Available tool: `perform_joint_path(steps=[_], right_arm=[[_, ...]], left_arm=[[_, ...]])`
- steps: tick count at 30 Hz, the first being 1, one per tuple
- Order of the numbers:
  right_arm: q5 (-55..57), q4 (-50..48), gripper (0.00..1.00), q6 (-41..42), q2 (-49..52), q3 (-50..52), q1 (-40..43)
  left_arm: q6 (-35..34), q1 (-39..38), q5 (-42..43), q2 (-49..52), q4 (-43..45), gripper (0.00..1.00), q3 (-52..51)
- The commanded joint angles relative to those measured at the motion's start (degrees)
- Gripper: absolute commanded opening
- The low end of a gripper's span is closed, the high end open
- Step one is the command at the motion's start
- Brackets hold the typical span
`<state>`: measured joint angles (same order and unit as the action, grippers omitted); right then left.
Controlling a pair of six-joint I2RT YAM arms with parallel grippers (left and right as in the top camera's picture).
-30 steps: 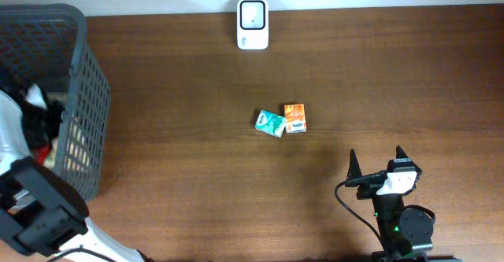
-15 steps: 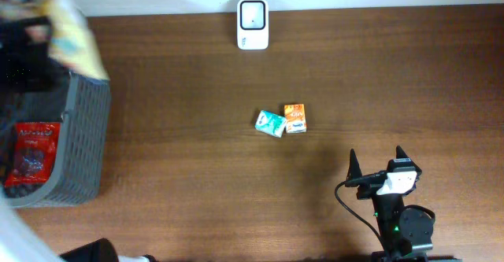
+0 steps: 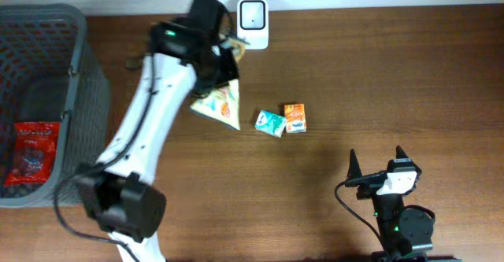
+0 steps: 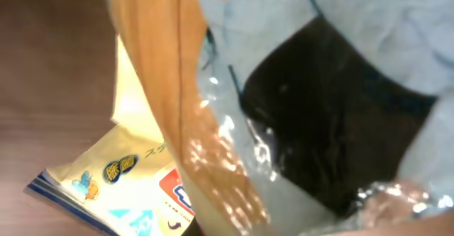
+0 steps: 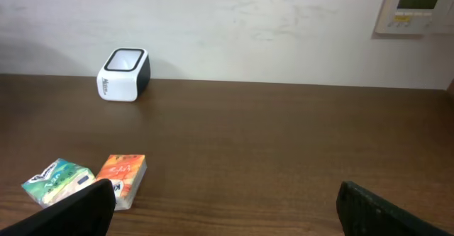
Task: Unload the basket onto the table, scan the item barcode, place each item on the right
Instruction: 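Drop the printed snack bag left of the tissue packs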
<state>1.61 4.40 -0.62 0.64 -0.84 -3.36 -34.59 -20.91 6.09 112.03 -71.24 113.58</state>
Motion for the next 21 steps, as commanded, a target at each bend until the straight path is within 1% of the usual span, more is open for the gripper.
perform_joint_path(steps=[1,4,6,7,8,10,13,14,15,16,17,18,20,21], right_arm=[[0.1,0.1,0.99,0.2,-0.4,0.5,0.4],[0.1,0.1,0.98,0.2,-0.4,0.5,0.4],[0.1,0.1,0.98,0.2,-0.4,0.5,0.4],[0.2,0.1,0.98,0.2,-0.4,0.5,0.4],[0.1,0.1,0.98,0.2,-0.4,0.5,0.4],[0.1,0.1,0.98,0.2,-0.4,0.5,0.4],[0.1,0.1,0.98,0.2,-0.4,0.5,0.4],[0.1,0.1,0.98,0.2,-0.4,0.5,0.4],[0.1,0.1,0.98,0.2,-0.4,0.5,0.4],[0.1,0.1,0.98,0.2,-0.4,0.5,0.4],[0.1,0.1,0.99,0.2,-0.4,0.5,0.4],[0.1,0.1,0.98,0.2,-0.4,0.5,0.4],[0.1,0.1,0.99,0.2,-0.4,0.5,0.4],[0.1,0.1,0.99,0.2,-0.4,0.5,0.4]], left_arm=[[-10.4,-3.2,-1.4,3.7,4.4,0.0,-5.9],[-15.3,-5.0,-1.4,7.4,6.4,0.0,-8.4],[-15.2,-5.6,-1.8,9.9,6.8,0.24,-8.4],[-14.1,-5.6,-2.8,10.2,6.8,0.51,-8.4],[-11.3,-5.4,-3.3,10.2,7.4,0.99,-8.3],[-7.2,-5.0,-3.3,10.1,7.2,0.99,-6.0],[0.4,-3.2,-3.3,9.4,0.6,0.99,6.5],[4.6,-1.9,-3.4,9.2,-2.3,1.0,13.4],[9.0,-0.3,-3.4,9.2,-4.8,0.93,20.5],[15.4,1.5,-3.6,9.2,-7.3,0.84,28.5],[19.2,3.1,-4.7,9.2,-9.6,0.84,34.2],[20.9,5.8,-9.6,9.2,-13.7,0.85,42.1],[20.9,12.4,-22.6,9.2,-20.5,0.97,53.3],[20.8,17.1,-29.6,9.2,-23.2,0.97,57.1]])
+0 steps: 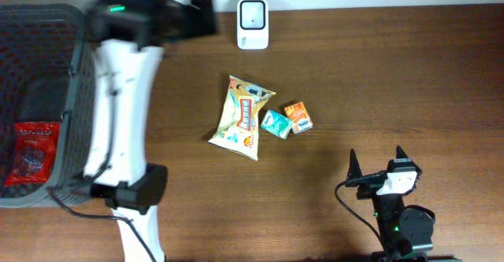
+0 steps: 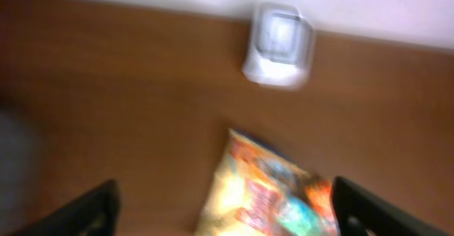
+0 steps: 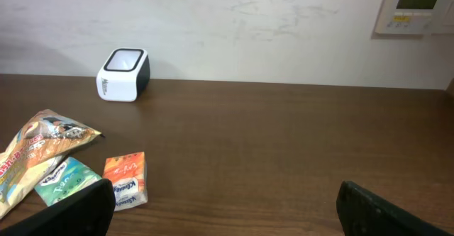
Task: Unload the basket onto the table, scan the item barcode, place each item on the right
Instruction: 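Drop the printed snack bag left of the tissue packs, then grasp the red snack bag in the basket with the left gripper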
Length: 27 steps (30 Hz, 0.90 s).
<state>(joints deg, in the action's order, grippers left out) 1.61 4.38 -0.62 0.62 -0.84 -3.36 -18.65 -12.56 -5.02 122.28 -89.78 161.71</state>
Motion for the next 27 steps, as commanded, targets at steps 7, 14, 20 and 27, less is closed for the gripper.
perform_joint_path(steps=[7,14,20,27], right_arm=[[0.1,0.2,0.98,0.2,-0.4,0.5,0.4],[0.1,0.2,0.98,0.2,-0.4,0.5,0.4],[0.1,0.2,0.98,0.2,-0.4,0.5,0.4],[0.1,0.2,0.99,0.2,-0.4,0.5,0.4]], left_arm=[[4.0,38.6,-16.6,-1.0,-6.9,0.87,-2.1],[11.7,40.7,-15.6,-1.0,9.2,0.87,-36.0],[17.1,41.3,-20.0,-1.0,26.5,0.84,-62.4],[18.7,43.4,-27.2,-1.0,34.2,0.73,-73.0]])
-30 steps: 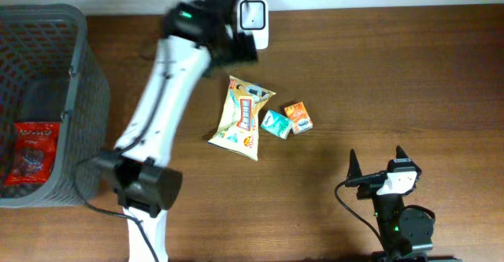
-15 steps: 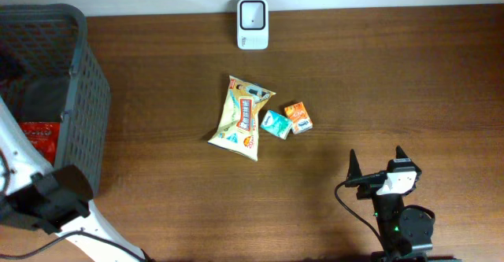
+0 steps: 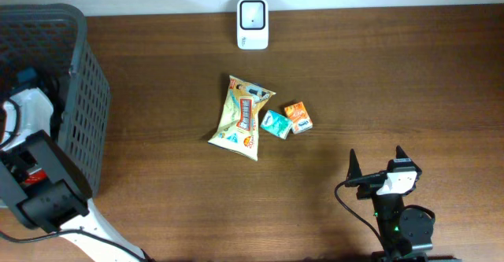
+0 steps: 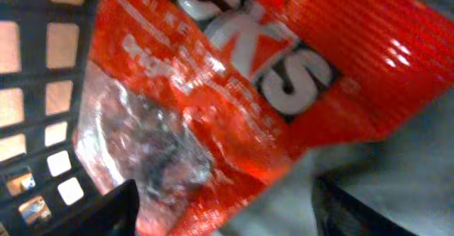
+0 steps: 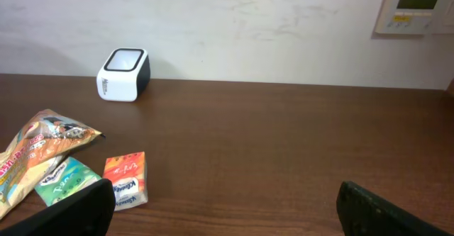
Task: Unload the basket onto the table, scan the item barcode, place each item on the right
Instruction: 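Grasp the red snack bag in the basket with the left gripper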
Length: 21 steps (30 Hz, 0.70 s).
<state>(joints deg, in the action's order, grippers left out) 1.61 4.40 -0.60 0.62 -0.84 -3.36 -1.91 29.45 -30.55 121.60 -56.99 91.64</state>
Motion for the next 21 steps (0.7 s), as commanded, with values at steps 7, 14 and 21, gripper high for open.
perform_joint_path(steps=[7,14,21], right_arm=[[0.1,0.1,0.98,0.2,-0.4,0.5,0.4],[0.1,0.1,0.99,0.2,-0.4,0.5,0.4],[0.1,0.1,0.98,0.2,-0.4,0.5,0.4]], left_arm=[[2.0,2.2,0.9,-0.3,4.5,0.21,-4.7],[1.0,1.1,6.7,-4.2,-2.7,0.0,3.6],[1.1,1.0,16.7,-17.3,-4.1,0.0,11.5]])
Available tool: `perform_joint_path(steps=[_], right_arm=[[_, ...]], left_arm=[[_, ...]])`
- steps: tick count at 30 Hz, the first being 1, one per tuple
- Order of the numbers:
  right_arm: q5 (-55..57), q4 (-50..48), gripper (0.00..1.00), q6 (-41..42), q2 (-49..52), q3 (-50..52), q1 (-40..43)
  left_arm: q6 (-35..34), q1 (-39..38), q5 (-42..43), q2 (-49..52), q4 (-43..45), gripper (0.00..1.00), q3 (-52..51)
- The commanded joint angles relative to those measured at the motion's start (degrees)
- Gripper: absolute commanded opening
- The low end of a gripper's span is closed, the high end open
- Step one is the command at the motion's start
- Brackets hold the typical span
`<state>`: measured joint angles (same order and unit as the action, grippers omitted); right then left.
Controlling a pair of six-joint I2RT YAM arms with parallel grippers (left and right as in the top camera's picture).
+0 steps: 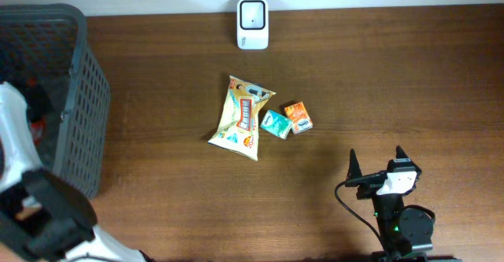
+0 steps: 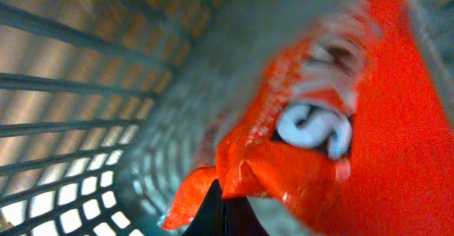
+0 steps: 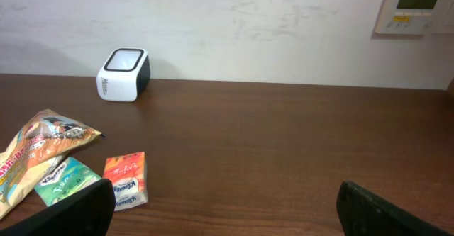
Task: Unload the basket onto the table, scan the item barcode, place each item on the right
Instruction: 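Grasp the red snack bag in the basket with the left gripper, then lower the red snack bag onto the table left of the printed bag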
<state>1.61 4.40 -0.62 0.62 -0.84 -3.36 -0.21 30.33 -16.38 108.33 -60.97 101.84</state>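
Observation:
In the left wrist view my left gripper (image 2: 225,211) is shut on a crumpled edge of a red snack packet (image 2: 340,122) with white lettering, inside the dark mesh basket (image 2: 64,87). From overhead only my white left arm (image 1: 12,136) and a bit of red (image 1: 35,101) show inside the basket (image 1: 79,81). The white barcode scanner (image 1: 252,14) stands at the table's far edge and also shows as the scanner (image 3: 123,75) on the right wrist view's left. My right gripper (image 3: 227,208) rests open at the front right, holding nothing.
A yellow chips bag (image 1: 240,116), a teal tissue packet (image 1: 273,123) and an orange tissue packet (image 1: 296,116) lie together mid-table in front of the scanner. The basket fills the table's left end. A wall runs behind the scanner.
My left gripper was open just over the red packet in the basket. Now it is shut on the packet's edge and the view is tilted, with the basket wall behind. The right arm is unchanged.
My left gripper first held the chips bag near the scanner. Then the bag lay on the table beside the tissue packets and the gripper was open at the back left. Then it was open in the basket over the red packet, and now it grips it.

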Motion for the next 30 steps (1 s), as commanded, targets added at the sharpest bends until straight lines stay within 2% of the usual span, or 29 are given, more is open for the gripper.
perform_joint_path(steps=[1,5,8,12,13,16,19,21,25,30], right_arm=[[0.1,0.1,0.99,0.2,-0.4,0.5,0.4],[0.1,0.1,0.98,0.2,-0.4,0.5,0.4],[0.2,0.1,0.98,0.2,-0.4,0.5,0.4],[0.1,0.1,0.99,0.2,-0.4,0.5,0.4],[0.1,0.1,0.98,0.2,-0.4,0.5,0.4],[0.1,0.1,0.98,0.2,-0.4,0.5,0.4],[0.2,0.1,0.99,0.2,-0.4,0.5,0.4],[0.1,0.1,0.98,0.2,-0.4,0.5,0.4],[0.1,0.1,0.98,0.2,-0.4,0.5,0.4],[0.1,0.1,0.98,0.2,-0.4,0.5,0.4]], left_arm=[[-0.6,0.1,3.6,-4.0,-0.7,0.0,1.3],[-0.6,0.1,4.6,-3.9,-0.7,0.0,-0.1],[-0.6,0.1,11.5,-5.1,-0.3,0.0,0.5],[-0.7,0.1,19.3,-12.7,0.1,0.0,7.3],[-0.7,0.1,22.7,-15.1,0.7,0.0,8.6],[-1.0,0.1,39.6,-24.4,4.6,0.0,10.4],[-5.4,-0.7,48.3,-30.3,5.6,0.0,10.4],[-5.8,-5.4,54.1,-32.5,5.6,0.0,10.4],[-5.8,-21.5,53.0,-31.4,4.3,0.0,7.7],[-5.9,-36.3,32.6,-26.1,2.0,0.0,-1.3]])
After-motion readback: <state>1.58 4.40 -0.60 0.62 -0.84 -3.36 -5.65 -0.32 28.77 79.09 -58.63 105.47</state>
